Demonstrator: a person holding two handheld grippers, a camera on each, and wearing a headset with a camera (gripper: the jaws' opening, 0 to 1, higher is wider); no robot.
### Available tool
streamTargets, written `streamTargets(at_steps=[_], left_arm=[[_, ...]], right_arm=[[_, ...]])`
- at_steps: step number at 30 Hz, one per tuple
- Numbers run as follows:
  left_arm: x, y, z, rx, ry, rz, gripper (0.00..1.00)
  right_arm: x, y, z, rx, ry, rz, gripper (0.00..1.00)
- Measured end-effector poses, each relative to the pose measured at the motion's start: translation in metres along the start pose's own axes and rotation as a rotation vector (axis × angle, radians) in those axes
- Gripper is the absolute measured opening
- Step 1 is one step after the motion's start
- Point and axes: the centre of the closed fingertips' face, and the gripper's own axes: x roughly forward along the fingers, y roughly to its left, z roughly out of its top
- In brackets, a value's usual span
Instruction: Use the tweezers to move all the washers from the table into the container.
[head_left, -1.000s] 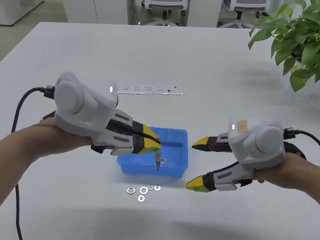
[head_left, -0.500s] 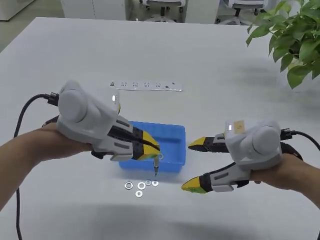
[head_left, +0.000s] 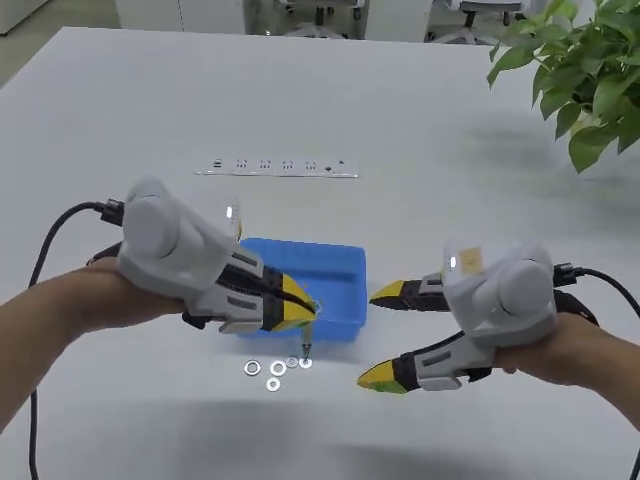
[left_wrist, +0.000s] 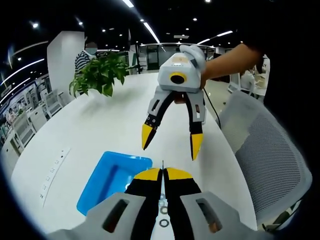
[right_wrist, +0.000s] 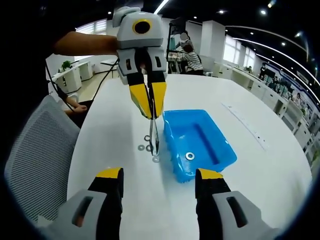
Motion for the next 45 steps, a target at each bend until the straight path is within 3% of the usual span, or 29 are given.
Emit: streamTargets(at_steps=[17,24,41,45], left_arm=[[0.009,-0.003,-0.012,0.007,0.013,-0.016,0.06],[0.009,-0.002,-0.012,0.006,-0.002,-0.013,0.06],[0.005,-0.003,-0.016,0.029,0.008,-0.035,0.06],[0.003,-0.002,-0.018,0.033,0.016,-0.037,0.06]], right_arm=[[0.002,0.005,-0.008,0.014,0.011,0.015,0.59],[0.004,0.007,-0.009,0.017,0.013,0.021,0.58],[0.011,0.011,-0.005,0.01,0.005,0.036,0.56],[0.016,0.012,0.001,-0.011,-0.009,0.051,0.5]])
